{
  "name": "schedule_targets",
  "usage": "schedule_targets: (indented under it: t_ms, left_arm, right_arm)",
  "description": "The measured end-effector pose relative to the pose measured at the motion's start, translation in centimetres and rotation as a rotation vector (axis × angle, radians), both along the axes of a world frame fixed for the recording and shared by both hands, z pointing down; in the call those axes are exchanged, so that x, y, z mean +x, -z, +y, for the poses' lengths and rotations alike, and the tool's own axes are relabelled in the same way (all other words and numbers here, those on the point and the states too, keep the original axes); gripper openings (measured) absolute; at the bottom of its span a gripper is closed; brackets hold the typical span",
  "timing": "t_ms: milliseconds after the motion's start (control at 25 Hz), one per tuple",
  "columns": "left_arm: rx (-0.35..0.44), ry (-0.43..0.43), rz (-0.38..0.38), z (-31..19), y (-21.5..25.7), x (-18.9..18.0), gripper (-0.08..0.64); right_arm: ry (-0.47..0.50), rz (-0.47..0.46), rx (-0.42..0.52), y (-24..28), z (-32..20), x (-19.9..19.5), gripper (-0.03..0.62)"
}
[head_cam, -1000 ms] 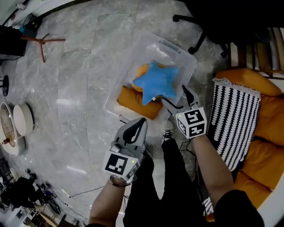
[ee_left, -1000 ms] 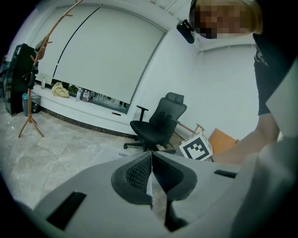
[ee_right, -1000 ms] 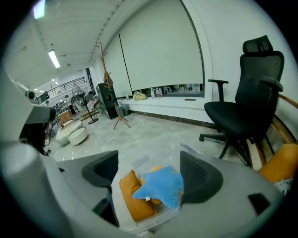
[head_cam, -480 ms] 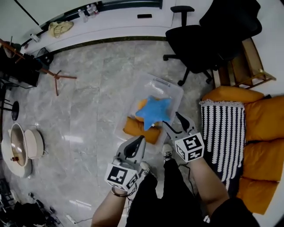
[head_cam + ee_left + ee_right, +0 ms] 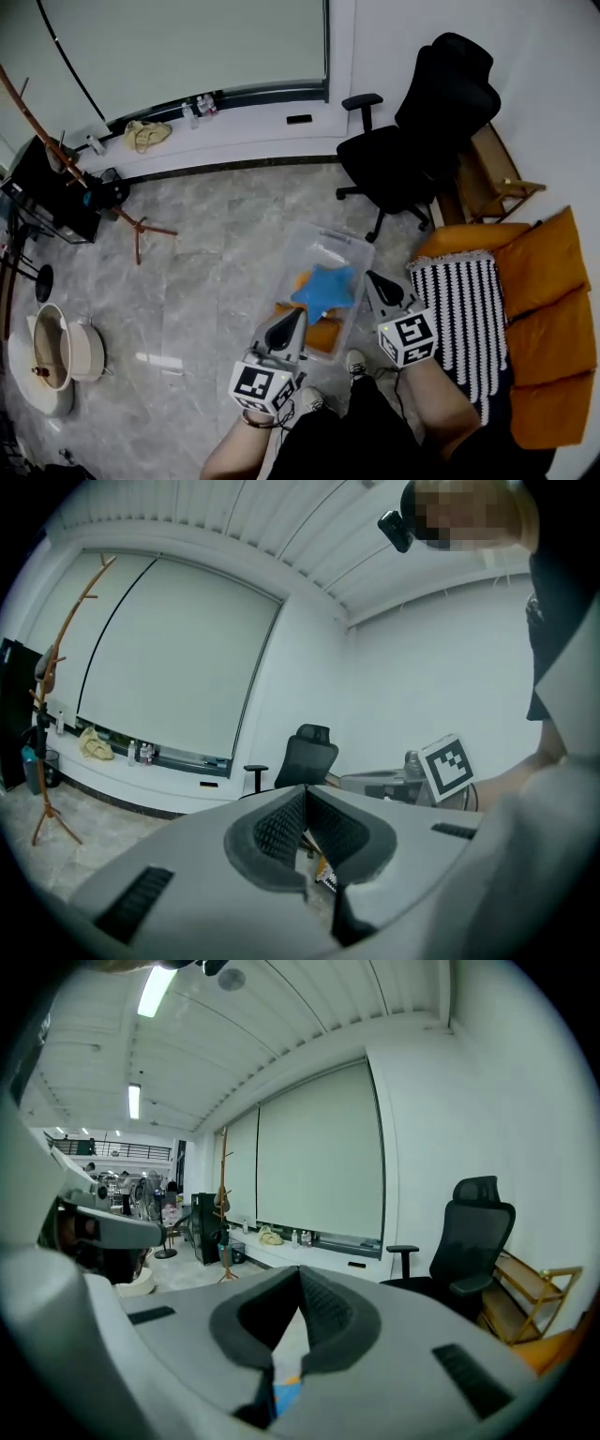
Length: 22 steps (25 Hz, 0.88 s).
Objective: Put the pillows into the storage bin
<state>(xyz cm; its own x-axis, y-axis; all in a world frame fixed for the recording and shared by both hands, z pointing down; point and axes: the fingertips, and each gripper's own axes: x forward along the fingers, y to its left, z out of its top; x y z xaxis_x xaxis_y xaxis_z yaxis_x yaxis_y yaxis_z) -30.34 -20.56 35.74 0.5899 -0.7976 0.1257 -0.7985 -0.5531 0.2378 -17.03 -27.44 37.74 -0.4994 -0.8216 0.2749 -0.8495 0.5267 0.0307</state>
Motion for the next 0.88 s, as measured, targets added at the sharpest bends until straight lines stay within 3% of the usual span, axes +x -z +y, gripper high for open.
schedule_targets:
  t_ms: [280,440,640,880]
  left_arm:
    - [0.031,-0.137,0.028,2.5,2.1,3.1,0.006]
    - [0.039,-0.233,0.032,4.5,2.7,7.0,0.006]
    - [0.03,-0.316,0.028,7.4,2.4,10.6,0.006]
    - [0.024,-0.355,0.018,11.9,1.7,15.0,0.006]
  right_arm:
    - [-0.13,0.048,0.085,4.8,5.6,3.9,0.003]
    - [-0.231,0.084,0.082,5.3,10.1,9.1,0.003]
    - [-0.362,0.043,0.049,4.4,15.0,14.5,0.003]
    - [-0.387,0.055,0.038,3.5,19.9,18.8,0.003]
